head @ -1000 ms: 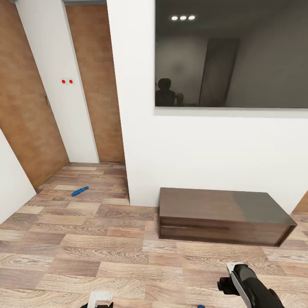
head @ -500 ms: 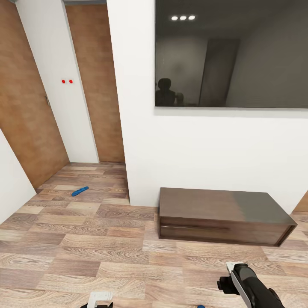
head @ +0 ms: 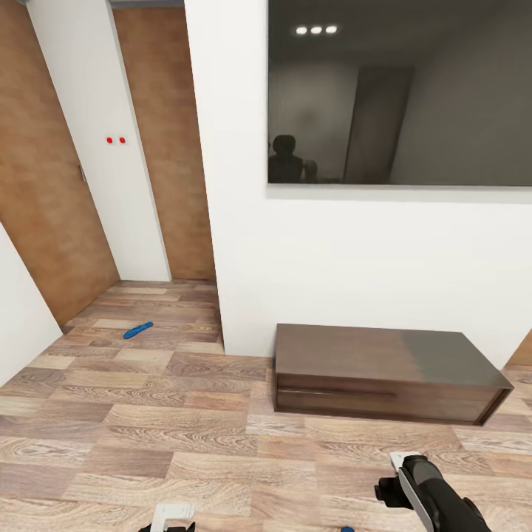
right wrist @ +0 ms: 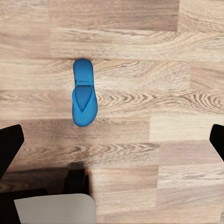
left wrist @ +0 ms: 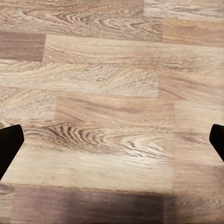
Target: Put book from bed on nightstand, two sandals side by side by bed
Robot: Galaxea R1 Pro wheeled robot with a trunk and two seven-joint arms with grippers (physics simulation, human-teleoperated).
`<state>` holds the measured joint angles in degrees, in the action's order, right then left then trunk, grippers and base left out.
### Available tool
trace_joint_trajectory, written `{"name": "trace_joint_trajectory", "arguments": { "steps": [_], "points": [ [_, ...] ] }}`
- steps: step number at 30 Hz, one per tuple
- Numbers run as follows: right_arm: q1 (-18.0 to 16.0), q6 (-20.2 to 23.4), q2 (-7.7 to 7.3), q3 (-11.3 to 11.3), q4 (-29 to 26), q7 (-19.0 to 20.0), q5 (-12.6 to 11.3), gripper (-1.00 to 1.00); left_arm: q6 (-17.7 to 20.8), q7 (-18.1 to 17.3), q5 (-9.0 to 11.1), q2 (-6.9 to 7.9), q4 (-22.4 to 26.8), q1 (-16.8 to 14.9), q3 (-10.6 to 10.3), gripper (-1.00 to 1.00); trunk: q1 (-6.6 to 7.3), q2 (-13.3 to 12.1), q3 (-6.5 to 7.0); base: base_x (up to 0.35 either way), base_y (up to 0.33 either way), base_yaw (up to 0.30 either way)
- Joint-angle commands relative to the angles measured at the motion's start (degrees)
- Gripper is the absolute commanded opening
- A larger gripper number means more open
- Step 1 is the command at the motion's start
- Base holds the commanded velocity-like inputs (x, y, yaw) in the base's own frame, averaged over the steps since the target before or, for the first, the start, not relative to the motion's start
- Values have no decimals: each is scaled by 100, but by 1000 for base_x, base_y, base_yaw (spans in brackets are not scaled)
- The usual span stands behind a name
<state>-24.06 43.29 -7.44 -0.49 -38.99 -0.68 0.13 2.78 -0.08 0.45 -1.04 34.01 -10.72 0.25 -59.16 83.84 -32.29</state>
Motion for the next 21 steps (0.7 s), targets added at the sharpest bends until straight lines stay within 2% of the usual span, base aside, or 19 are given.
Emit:
{"name": "trace_joint_trajectory", "arguments": {
  "steps": [1, 5, 11, 12, 14, 15, 17, 18, 19, 20, 21],
  "points": [
    [-2, 21, 6, 0, -3, -8, 1, 100, 29, -1, 26, -1, 24, -1, 5, 100, -22, 45, -24, 0, 0, 0],
    [-2, -5, 7, 10, 19, -9, 5, 100, 38, 4, 218, -1, 179, -5, 9, 100, -110, 205, -96, 0, 0, 0],
    [-2, -26, 1, 13, 44, -4, 12, 100, 142, 9, 691, 21, 1019, -4, 10, 100, -242, 446, -204, 0, 0, 0],
    [-2, -29, -4, 13, 47, 4, 12, 100, 364, -8, 898, 32, 1425, -6, 10, 100, -264, 486, -222, 0, 0, 0],
    [-2, -29, -5, 13, 48, 8, 13, 100, 601, -67, 1033, 36, 1731, -7, 10, 100, -286, 526, -240, 0, 0, 0],
    [-2, -30, -4, 13, 49, 10, 13, 100, 1217, -371, 1267, 40, 2394, -14, 10, 100, -286, 526, -240, 0, 0, 0],
    [-2, -30, -3, 13, 49, 9, 13, 100, 1550, -609, 1357, 41, 2726, -17, 10, 100, -286, 526, -240, 0, 0, 0],
    [-2, -31, -3, 13, 49, 8, 13, 100, 1864, -883, 1418, 43, 3036, -21, 10, 100, -286, 526, -240, 0, 0, 0],
    [-2, -31, -3, 13, 49, 10, 13, 100, 2005, -1026, 1440, 45, 3176, -22, 10, 100, -286, 526, -240, 0, 0, 0],
    [-2, -31, -3, 13, 49, 12, 13, 100, 2460, -1644, 1492, 51, 3590, -25, 10, 100, -286, 526, -240, 0, 0, 0],
    [-2, -29, -3, 13, 49, 11, 13, 100, 2533, -1795, 1499, 53, 3656, -25, 10, 100, -286, 526, -240, 0, 0, 0]
  ]
}}
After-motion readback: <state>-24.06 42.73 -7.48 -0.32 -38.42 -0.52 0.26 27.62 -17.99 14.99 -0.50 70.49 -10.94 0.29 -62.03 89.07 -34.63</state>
